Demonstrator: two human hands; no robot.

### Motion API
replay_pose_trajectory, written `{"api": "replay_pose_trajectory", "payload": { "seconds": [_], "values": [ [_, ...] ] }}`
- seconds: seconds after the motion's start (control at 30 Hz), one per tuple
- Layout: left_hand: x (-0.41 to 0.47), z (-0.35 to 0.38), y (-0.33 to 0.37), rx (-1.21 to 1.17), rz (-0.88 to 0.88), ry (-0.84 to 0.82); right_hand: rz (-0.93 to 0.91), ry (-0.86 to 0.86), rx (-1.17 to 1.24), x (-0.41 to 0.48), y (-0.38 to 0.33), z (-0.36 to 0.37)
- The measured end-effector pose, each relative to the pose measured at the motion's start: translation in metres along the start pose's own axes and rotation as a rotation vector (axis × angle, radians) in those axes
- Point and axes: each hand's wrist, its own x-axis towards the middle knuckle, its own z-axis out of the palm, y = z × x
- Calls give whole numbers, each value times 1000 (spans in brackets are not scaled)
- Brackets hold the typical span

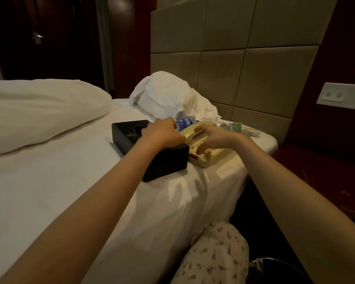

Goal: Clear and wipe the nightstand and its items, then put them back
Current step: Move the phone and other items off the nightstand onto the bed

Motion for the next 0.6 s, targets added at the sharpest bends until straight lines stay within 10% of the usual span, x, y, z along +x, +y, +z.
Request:
{"api": "replay_pose_trajectory", "payload": {
  "seconds": [0.6],
  "values": [
    [22, 92, 177, -401, 287, -313, 449, 321, 238, -124, 166, -66]
  ]
}}
